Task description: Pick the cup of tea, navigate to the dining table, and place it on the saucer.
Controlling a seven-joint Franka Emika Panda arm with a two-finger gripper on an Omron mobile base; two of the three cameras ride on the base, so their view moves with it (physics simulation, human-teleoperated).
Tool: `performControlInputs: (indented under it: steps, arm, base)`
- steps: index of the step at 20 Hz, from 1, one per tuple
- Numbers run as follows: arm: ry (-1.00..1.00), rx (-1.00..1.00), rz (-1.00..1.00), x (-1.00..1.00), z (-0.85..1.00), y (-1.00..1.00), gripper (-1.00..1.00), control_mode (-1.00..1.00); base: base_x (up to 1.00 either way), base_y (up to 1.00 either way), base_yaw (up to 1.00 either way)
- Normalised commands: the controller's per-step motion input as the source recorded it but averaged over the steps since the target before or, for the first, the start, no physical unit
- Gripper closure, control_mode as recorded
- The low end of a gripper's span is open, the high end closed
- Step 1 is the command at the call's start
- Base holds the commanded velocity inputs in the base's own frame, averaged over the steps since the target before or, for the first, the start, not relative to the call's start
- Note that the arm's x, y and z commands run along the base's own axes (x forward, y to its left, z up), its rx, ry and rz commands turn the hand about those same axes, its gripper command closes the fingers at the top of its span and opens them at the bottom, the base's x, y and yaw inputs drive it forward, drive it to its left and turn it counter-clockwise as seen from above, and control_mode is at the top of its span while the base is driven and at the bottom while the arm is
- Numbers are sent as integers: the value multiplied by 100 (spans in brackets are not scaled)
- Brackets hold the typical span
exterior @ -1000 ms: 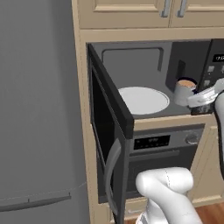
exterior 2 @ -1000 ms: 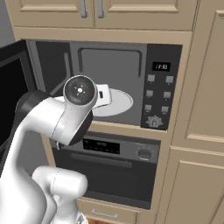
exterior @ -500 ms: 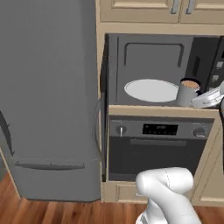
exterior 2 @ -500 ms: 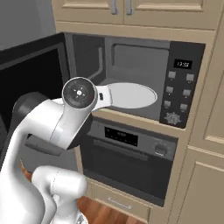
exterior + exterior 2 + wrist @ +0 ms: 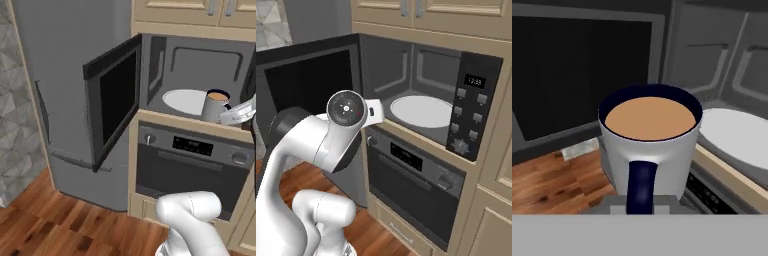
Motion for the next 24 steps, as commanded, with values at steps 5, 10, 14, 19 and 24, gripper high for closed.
performControlInputs:
  steps: [5,10,14,19,24]
  arm:
    - [0,0,0,0,0,0,100,100]
    - [0,0,0,0,0,0,100,100]
    - [0,0,0,0,0,0,100,100]
    - [0,0,0,0,0,0,100,100]
    - [0,0,0,0,0,0,100,100]
  base:
    - [-62,-36,65]
    - [-60,-29,65]
    - [-60,-28,65]
    - [-63,-22,62]
    - [-69,-13,57]
